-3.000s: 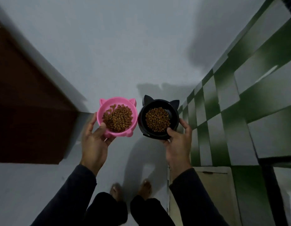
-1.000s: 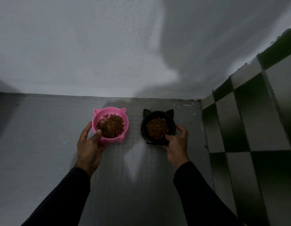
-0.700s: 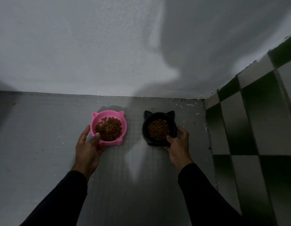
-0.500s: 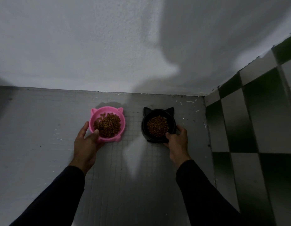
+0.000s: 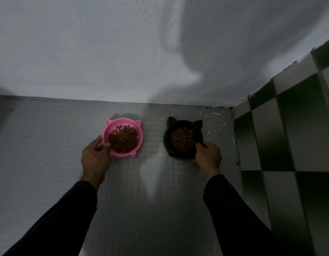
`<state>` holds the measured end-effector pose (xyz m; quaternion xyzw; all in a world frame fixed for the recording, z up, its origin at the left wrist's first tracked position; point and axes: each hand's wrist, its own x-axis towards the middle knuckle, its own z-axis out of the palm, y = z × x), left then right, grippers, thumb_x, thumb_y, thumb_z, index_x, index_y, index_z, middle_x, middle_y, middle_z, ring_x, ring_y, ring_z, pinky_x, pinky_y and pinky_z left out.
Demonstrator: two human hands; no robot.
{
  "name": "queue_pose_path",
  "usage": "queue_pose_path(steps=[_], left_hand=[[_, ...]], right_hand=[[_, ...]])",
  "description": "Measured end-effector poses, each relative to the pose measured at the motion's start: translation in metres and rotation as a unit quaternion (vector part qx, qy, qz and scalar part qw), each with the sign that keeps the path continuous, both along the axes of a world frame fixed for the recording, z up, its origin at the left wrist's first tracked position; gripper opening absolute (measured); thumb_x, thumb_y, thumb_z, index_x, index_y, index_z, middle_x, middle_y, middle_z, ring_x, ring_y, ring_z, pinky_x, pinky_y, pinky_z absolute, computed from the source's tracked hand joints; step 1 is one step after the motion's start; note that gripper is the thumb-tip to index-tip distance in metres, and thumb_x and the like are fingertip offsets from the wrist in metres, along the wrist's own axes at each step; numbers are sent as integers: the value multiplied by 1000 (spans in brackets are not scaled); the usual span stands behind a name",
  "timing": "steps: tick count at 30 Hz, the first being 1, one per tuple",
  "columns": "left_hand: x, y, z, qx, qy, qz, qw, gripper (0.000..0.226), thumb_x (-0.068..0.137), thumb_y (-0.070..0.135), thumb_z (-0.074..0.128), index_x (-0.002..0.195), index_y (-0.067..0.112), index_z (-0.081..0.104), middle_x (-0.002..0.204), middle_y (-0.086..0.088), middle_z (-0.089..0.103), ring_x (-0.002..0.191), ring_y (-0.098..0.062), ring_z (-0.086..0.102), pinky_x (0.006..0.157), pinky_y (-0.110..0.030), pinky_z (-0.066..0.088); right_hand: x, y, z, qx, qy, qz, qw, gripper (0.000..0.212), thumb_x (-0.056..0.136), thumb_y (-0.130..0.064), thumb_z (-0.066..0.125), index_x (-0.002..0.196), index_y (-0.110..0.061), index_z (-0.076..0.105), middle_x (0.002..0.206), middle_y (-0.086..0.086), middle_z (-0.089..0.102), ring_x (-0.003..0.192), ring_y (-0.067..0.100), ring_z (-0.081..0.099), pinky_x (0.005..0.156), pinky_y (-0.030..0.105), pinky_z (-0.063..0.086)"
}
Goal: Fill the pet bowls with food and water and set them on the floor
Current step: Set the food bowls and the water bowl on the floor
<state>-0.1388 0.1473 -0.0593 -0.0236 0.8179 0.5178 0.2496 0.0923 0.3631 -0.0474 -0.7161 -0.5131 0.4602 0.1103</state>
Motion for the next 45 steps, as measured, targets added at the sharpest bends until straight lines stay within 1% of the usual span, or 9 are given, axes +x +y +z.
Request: queue_pose_path(steps=[10, 15, 21, 23, 28, 32, 36, 39, 45], left_hand=[[-3, 1, 3, -88, 52, -27, 994, 35, 93, 17, 71, 128, 17, 72, 111, -12, 77, 98, -27, 74, 93, -50, 60], [5, 1, 9, -94, 87, -47, 991, 31, 96, 17, 70, 127, 13, 72, 96, 3, 69, 92, -20, 66, 86, -32, 48], [6, 2, 14, -99, 68, -70, 990, 28, 97, 10, 66, 124, 10, 71, 99, 1, 69, 97, -24, 68, 94, -39, 54], [8, 2, 16, -98, 65, -77, 990, 27, 99, 12, 65, 125, 7, 68, 103, -3, 70, 102, -25, 67, 95, -38, 51], [23, 2, 33, -147, 82, -114, 979, 56, 97, 17, 69, 146, -1, 47, 129, -24, 66, 106, -29, 65, 88, -35, 47], [35, -6, 52, -200, 61, -163, 964, 42, 99, 27, 67, 132, 6, 50, 123, -25, 61, 76, -9, 54, 57, -22, 41], [50, -19, 85, -278, 40, -263, 923, 55, 96, 26, 70, 142, 5, 50, 138, -28, 55, 118, -43, 58, 90, -43, 49], [58, -27, 128, -303, 19, -365, 880, 65, 97, 34, 69, 152, 8, 45, 151, -20, 50, 135, -36, 51, 110, -43, 42], [70, -40, 229, -355, 30, -475, 804, 62, 101, 45, 61, 154, 18, 44, 151, -14, 50, 135, -31, 51, 110, -41, 45]], right_hand=[[6, 2, 1, 45, -17, 43, 998, 33, 97, -23, 64, 81, 4, 73, 83, 16, 74, 81, 36, 71, 77, 54, 61], [9, 0, -1, 67, -8, 54, 996, 34, 99, -22, 64, 80, 4, 72, 80, 15, 74, 80, 35, 72, 74, 50, 62], [13, -3, 1, 95, -4, 80, 992, 28, 102, -22, 60, 113, 1, 72, 109, 15, 73, 88, 15, 59, 83, 22, 45], [15, -6, 2, 99, -19, 103, 990, 36, 103, -24, 59, 126, 3, 66, 121, 19, 68, 99, 19, 60, 90, 23, 42], [15, -24, 9, 101, -65, 154, 981, 37, 103, -28, 57, 131, -4, 61, 129, 21, 61, 119, 35, 59, 98, 33, 45], [17, -45, 28, 39, -71, 187, 979, 54, 101, -30, 59, 147, -7, 45, 142, 19, 53, 129, 35, 52, 105, 37, 43], [28, -60, 61, -46, -121, 294, 947, 62, 102, -34, 56, 152, -6, 35, 150, 18, 45, 134, 34, 47, 106, 37, 42], [34, -69, 101, -62, -156, 400, 901, 68, 102, -38, 53, 157, -9, 27, 159, 13, 35, 144, 31, 37, 117, 41, 36], [44, -80, 205, -45, -196, 515, 833, 57, 102, -42, 51, 148, -9, 44, 148, 13, 48, 133, 31, 46, 110, 40, 41]])
